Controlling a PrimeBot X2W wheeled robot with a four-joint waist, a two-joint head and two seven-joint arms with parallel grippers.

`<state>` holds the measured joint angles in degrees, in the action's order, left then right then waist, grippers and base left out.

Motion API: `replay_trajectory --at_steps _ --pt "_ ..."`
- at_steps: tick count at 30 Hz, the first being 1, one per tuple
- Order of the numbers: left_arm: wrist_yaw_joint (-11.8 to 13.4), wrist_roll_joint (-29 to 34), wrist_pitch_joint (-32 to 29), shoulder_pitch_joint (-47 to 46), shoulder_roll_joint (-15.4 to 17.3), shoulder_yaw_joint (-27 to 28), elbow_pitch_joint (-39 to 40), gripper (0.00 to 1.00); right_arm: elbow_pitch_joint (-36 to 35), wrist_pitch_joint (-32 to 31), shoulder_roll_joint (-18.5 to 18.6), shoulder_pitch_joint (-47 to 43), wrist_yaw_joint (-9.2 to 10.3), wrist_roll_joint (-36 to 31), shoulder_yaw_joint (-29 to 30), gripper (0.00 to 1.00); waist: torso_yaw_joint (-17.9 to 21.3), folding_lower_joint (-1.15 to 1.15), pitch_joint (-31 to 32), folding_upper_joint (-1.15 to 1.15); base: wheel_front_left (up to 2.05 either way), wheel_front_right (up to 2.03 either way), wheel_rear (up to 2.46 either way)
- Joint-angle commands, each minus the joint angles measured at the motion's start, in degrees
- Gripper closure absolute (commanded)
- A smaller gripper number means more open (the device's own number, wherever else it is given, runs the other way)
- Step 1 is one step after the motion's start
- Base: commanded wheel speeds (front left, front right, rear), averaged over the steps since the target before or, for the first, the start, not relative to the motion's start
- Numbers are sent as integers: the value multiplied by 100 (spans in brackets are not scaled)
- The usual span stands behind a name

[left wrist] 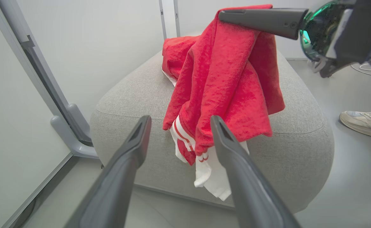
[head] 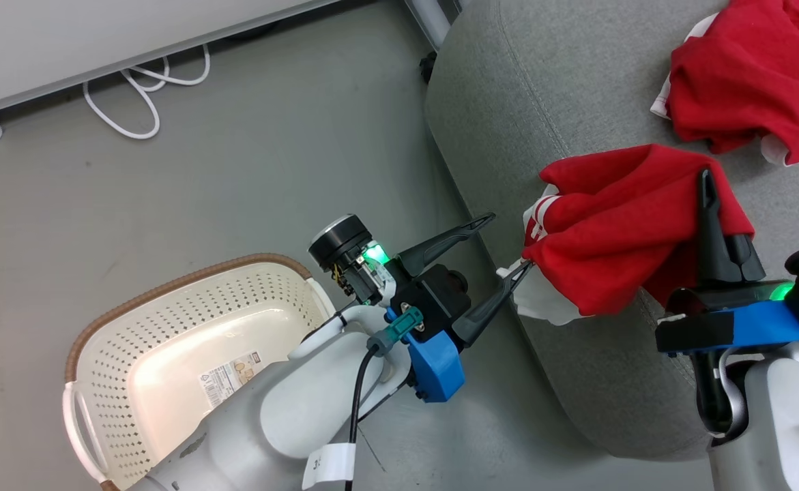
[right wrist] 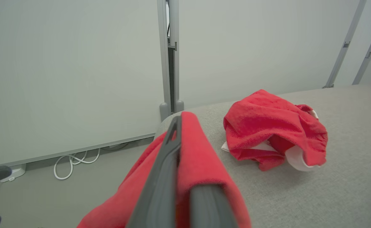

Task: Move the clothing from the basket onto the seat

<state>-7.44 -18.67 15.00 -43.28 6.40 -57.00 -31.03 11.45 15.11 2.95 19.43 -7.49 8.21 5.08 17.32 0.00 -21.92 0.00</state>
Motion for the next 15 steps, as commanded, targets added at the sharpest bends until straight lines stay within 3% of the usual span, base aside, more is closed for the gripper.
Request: replay_trajectory --at_steps 1,15 --pt "-6 -23 27 -77 44 -36 23 0 -54 7 -8 -56 -1 42 56 100 113 0 -117 0 0 0 0" --pt "25 -45 27 -148 101 -66 86 0 -143 7 -1 189 -1 -42 -13 100 266 0 -255 0 0 0 0"
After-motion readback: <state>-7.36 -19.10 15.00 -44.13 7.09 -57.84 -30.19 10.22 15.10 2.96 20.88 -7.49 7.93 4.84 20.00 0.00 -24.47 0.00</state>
